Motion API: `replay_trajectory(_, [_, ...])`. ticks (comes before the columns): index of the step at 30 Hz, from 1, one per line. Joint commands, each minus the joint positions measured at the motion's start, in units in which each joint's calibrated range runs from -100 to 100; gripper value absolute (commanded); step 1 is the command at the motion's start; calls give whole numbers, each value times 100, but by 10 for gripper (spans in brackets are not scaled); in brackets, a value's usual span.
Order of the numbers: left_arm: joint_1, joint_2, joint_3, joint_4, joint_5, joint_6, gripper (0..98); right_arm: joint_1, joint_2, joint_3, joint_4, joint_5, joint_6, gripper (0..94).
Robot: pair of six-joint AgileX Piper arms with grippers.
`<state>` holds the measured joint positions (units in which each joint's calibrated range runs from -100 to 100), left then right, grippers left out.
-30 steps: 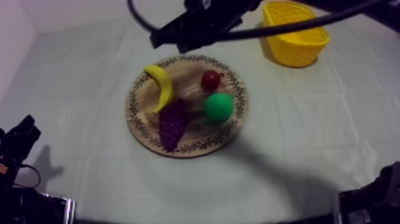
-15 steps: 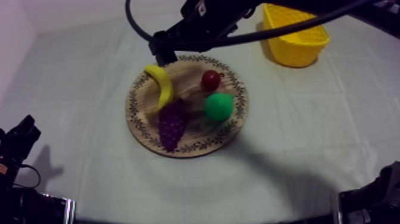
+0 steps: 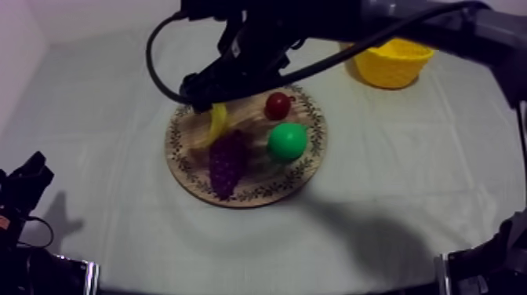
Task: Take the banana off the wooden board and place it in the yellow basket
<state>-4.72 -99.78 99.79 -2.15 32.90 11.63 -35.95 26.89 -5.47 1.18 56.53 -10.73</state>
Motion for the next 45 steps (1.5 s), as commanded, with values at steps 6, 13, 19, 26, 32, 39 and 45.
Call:
replay_trajectory(6, [-2,-5,-1,-3,0,0,1,-46,907,-671,270,49,-166,660])
replay_trajectory(13, [-2,-5,-1,-3,0,1,1,-5,1709,-1666,464,309,-244,662])
replay_trajectory(19, [-2,-5,-1,-3,0,2,1,46,2206,-2233,551,486,-261,662])
replay_trajectory(26, [-2,-5,-1,-3,0,2,1,94,2593,-2710,618,620,-229,656])
replay_trajectory(32, [-2,-5,-1,-3,0,2,1,145,2779,-2911,630,652,-169,646])
replay_trajectory(39, [-2,-5,-1,-3,0,2,1,160,2934,-3019,680,577,-122,613])
replay_trajectory(45, [-2,-5,-1,-3,0,0,1,139,3016,-2951,757,448,-104,524])
